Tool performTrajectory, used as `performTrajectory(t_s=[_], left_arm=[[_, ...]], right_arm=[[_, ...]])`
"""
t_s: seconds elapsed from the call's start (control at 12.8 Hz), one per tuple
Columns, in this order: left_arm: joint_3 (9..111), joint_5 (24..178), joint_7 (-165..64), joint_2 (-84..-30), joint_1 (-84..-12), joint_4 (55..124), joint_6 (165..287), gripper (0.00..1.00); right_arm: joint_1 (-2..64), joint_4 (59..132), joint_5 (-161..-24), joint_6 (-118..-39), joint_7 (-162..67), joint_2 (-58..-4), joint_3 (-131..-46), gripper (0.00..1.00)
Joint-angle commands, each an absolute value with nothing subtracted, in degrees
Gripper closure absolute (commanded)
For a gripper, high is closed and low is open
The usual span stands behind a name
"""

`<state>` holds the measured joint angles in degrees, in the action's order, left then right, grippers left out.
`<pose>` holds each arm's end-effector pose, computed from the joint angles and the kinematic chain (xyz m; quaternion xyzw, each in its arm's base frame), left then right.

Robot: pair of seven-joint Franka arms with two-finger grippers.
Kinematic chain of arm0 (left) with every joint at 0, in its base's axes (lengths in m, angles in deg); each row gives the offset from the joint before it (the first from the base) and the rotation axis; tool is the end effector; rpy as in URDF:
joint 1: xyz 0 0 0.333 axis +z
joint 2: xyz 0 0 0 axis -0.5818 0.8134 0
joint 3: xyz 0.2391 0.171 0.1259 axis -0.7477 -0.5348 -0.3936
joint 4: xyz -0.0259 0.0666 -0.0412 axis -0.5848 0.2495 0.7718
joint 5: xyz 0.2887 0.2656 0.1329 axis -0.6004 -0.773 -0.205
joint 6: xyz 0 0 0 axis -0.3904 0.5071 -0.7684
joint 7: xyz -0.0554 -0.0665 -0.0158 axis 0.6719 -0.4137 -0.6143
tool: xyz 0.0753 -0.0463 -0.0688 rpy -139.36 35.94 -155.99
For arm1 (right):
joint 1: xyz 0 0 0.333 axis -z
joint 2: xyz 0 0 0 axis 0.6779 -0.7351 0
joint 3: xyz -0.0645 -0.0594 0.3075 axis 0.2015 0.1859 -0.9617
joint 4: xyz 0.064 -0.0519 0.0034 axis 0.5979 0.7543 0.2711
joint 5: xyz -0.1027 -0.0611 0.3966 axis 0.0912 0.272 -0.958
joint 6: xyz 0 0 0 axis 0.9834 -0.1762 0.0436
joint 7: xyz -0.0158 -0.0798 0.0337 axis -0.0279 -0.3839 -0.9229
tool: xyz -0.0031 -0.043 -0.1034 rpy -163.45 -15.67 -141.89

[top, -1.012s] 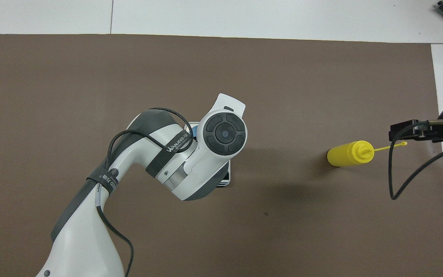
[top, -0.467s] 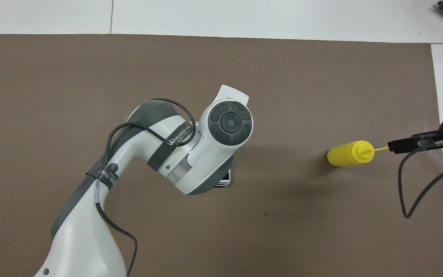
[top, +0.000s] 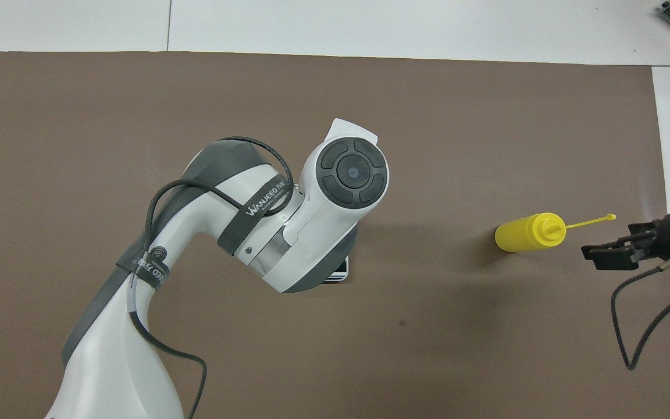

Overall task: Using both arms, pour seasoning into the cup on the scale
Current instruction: 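Release the cup on the scale while the right gripper approaches the bottle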

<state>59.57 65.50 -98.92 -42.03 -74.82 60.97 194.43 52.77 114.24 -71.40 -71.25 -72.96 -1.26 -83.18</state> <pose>0.5461 -0.4599 0.4539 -0.9821 -0.1692 -0.0733 0.0371 0.5007 -0.0602 0.5119 -0.9777 -0.1957 -0.0475 0.0591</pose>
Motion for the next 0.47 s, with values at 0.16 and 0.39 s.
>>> performTrajectory(t_s=[0.16,0.39], left_arm=[[59.56,67.24,-87.28,-42.38,-71.79,51.69,177.80,0.79],[59.47,69.18,-75.67,-44.66,-67.58,48.25,169.42,0.78]], right_arm=[[53.84,123.71,-78.07,-78.85,-86.19,2.89,-81.86,0.00],[55.85,127.93,-84.12,-82.98,-98.05,2.90,-80.90,0.00]])
